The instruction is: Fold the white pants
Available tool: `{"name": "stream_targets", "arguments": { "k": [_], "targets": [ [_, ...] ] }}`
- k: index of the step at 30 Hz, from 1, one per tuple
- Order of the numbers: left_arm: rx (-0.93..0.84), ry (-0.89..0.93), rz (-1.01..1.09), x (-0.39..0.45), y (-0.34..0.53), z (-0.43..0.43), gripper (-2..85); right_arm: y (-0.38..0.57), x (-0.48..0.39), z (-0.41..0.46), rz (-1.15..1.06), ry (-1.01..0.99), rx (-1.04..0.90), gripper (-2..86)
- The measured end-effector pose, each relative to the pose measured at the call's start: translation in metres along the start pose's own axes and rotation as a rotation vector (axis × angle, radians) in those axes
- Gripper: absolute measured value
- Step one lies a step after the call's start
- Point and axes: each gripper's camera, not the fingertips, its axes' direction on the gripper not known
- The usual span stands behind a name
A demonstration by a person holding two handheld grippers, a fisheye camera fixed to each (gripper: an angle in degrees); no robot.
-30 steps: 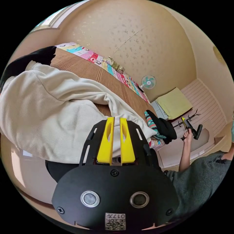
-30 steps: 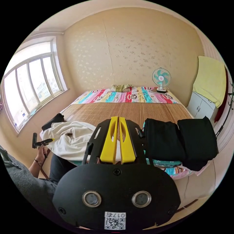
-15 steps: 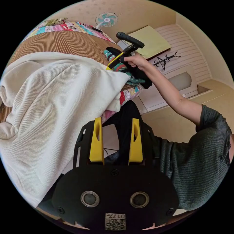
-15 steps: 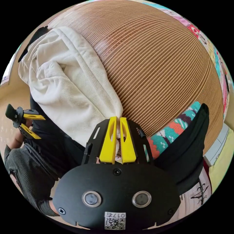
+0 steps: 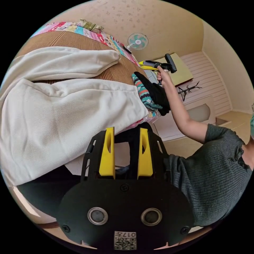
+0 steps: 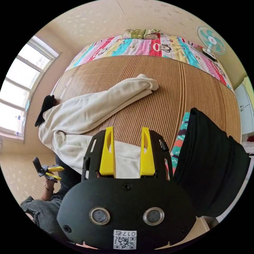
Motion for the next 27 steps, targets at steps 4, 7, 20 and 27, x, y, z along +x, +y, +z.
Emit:
{"name": "stream_targets", "arguments": {
  "k": [4, 7, 20, 27],
  "targets": [
    [0.214, -0.089, -0.159, -0.031, 0.033, -0.068, 13.5, 0.076, -0.001, 0.076, 0.071, 0.125, -0.081, 16.2],
    [0.376, -0.142, -0.285, -0.05, 0.051, -0.115, 13.5, 0.096, -0.008, 0.053, -0.011, 0.083, -0.087, 5.8],
    [0.398, -0.092, -0.359, -0.062, 0.019, -0.127, 13.5, 0.13, 0.039, -0.037, 0.228, 0.23, 0.1, 9.6],
    [0.386, -0.11, -0.372, -0.055, 0.006, -0.132, 12.8, 0.009, 0.06, -0.03, 0.121, -0.241, 0.238, 10.5]
  ]
}}
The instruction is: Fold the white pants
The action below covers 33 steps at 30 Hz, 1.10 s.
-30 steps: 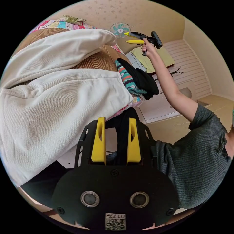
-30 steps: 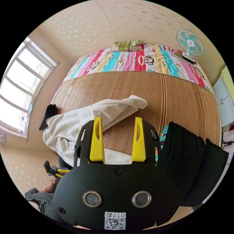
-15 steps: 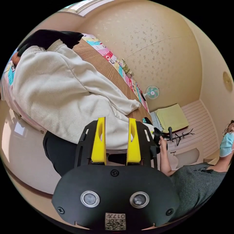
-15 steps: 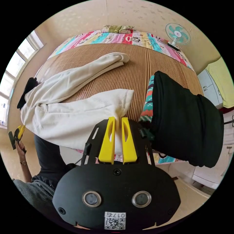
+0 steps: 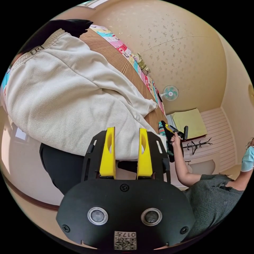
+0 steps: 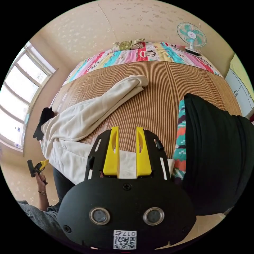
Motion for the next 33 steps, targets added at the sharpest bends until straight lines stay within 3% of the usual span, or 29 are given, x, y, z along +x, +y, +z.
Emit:
{"name": "stream_targets", "arguments": {
  "k": [3, 6, 8, 10, 13, 18, 20, 24, 29, 33],
  "targets": [
    [0.002, -0.027, -0.019, 0.005, -0.003, -0.011, 12.8, -0.056, 0.027, 0.037, 0.124, -0.141, 0.016, 11.5],
    [0.028, -0.075, -0.04, 0.009, -0.002, -0.032, 12.7, -0.093, 0.051, 0.066, 0.308, -0.072, -0.008, 12.0],
    [0.051, -0.113, -0.069, 0.009, -0.001, -0.05, 12.6, -0.105, 0.053, 0.065, 0.307, -0.12, 0.056, 10.4],
    [0.067, -0.132, -0.095, 0.006, -0.001, -0.063, 12.6, -0.122, 0.05, 0.072, 0.256, -0.178, -0.001, 6.6],
    [0.099, -0.135, -0.142, -0.003, -0.004, -0.079, 12.6, -0.134, 0.034, 0.042, 0.141, -0.084, -0.061, 4.2],
    [0.238, -0.205, -0.229, -0.011, -0.003, -0.118, 12.6, -0.012, 0.036, -0.127, 0.059, -0.041, 0.424, 3.6],
    [0.337, -0.274, -0.299, -0.018, 0.002, -0.142, 13.3, 0.028, 0.066, -0.14, 0.167, -0.035, 0.399, 3.8],
    [0.449, -0.334, -0.39, -0.04, 0.004, -0.172, 16.6, 0.084, 0.126, -0.119, 0.31, -0.036, 0.174, 5.7],
    [0.543, -0.23, -0.468, -0.078, -0.015, -0.21, 18.5, 0.163, 0.115, -0.182, 0.201, -0.14, 0.284, 8.1],
    [0.542, -0.116, -0.556, -0.106, -0.028, -0.221, 15.4, 0.224, 0.138, -0.201, 0.32, -0.329, 0.192, 7.4]
  ]
}}
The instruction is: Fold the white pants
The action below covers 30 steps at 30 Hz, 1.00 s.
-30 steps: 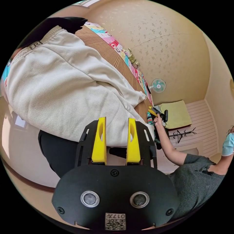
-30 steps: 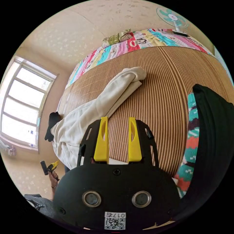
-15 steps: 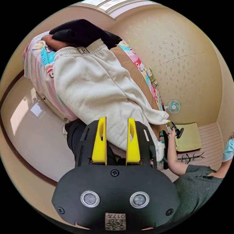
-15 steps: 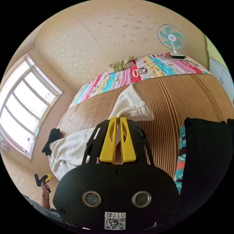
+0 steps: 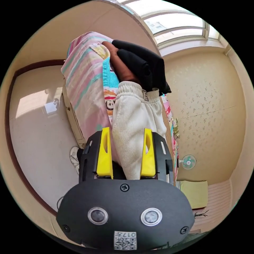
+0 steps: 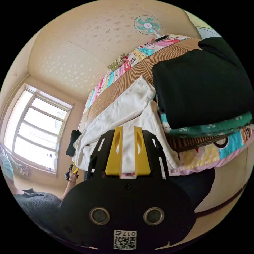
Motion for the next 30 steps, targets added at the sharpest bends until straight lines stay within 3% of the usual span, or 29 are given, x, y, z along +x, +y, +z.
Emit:
{"name": "stream_targets", "arguments": {
  "k": [4, 6, 10, 12, 14, 16, 19, 20, 25, 27, 30],
  "targets": [
    [-0.042, 0.335, -0.123, 0.002, 0.003, -0.028, 5.5, 0.038, 0.036, -0.011, 0.178, -0.101, -0.121, 8.4],
    [-0.029, 0.491, -0.054, 0.02, 0.007, -0.054, 5.2, 0.053, 0.053, -0.008, 0.269, -0.14, -0.215, 11.5],
    [-0.029, 0.445, 0.062, 0.034, -0.002, -0.084, 6.9, 0.052, 0.082, 0.005, 0.388, -0.174, -0.268, 17.1],
    [-0.044, 0.471, -0.028, 0.012, -0.016, -0.081, 12.8, 0.039, 0.098, 0.024, 0.423, -0.226, -0.305, 19.0],
    [-0.084, 0.627, -0.213, -0.018, -0.028, -0.066, 16.8, 0.029, 0.107, 0.036, 0.427, -0.225, -0.318, 18.6],
    [-0.129, 0.67, -0.263, -0.024, -0.035, -0.06, 14.4, 0.021, 0.108, 0.037, 0.441, -0.166, -0.336, 16.7],
    [-0.167, 0.578, -0.194, -0.007, -0.042, -0.078, 6.2, 0.01, 0.084, 0.026, 0.31, -0.038, -0.415, 9.7],
    [-0.178, 0.565, -0.114, 0.009, -0.043, -0.092, 5.4, 0.007, 0.069, 0.014, 0.212, -0.061, -0.393, 3.6],
    [-0.138, 0.579, 0.175, 0.071, -0.027, -0.153, 5.1, -0.009, 0.01, -0.055, -0.03, -0.083, -0.257, 1.3],
    [-0.103, 0.577, 0.202, 0.086, -0.021, -0.173, 5.0, -0.016, -0.015, -0.127, -0.123, -0.255, -0.03, 0.8],
    [-0.061, 0.513, 0.242, 0.107, -0.011, -0.198, 5.0, -0.016, -0.03, -0.221, -0.183, -0.32, 0.273, 0.7]
  ]
}}
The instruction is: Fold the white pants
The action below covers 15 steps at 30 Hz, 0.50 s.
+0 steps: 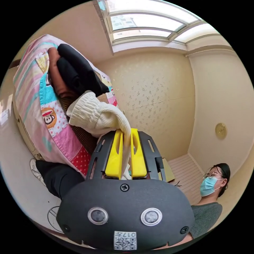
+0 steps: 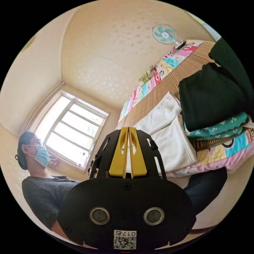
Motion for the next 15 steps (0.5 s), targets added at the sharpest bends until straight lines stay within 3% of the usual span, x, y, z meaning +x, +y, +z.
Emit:
{"name": "stream_targets", "arguments": {
  "k": [4, 6, 9, 11, 15],
  "targets": [
    [-0.027, -0.136, 0.003, 0.005, 0.01, 0.005, 5.1, -0.014, 0.008, -0.014, 0.086, 0.23, -0.087, 1.6],
    [-0.001, -0.152, -0.103, -0.014, 0.019, 0.005, 5.1, 0.004, 0.058, 0.031, 0.256, 0.296, -0.346, 3.0],
    [0.025, -0.144, -0.232, -0.042, 0.037, 0.007, 5.2, 0.058, 0.123, 0.092, 0.458, 0.279, -0.59, 10.7],
    [0.046, -0.121, -0.254, -0.05, 0.048, 0.009, 5.1, 0.093, 0.154, 0.116, 0.577, 0.206, -0.643, 14.1],
    [0.039, -0.149, -0.252, -0.044, 0.048, 0.013, 5.1, 0.137, 0.188, 0.146, 0.704, 0.052, -0.576, 14.8]
  ]
}}
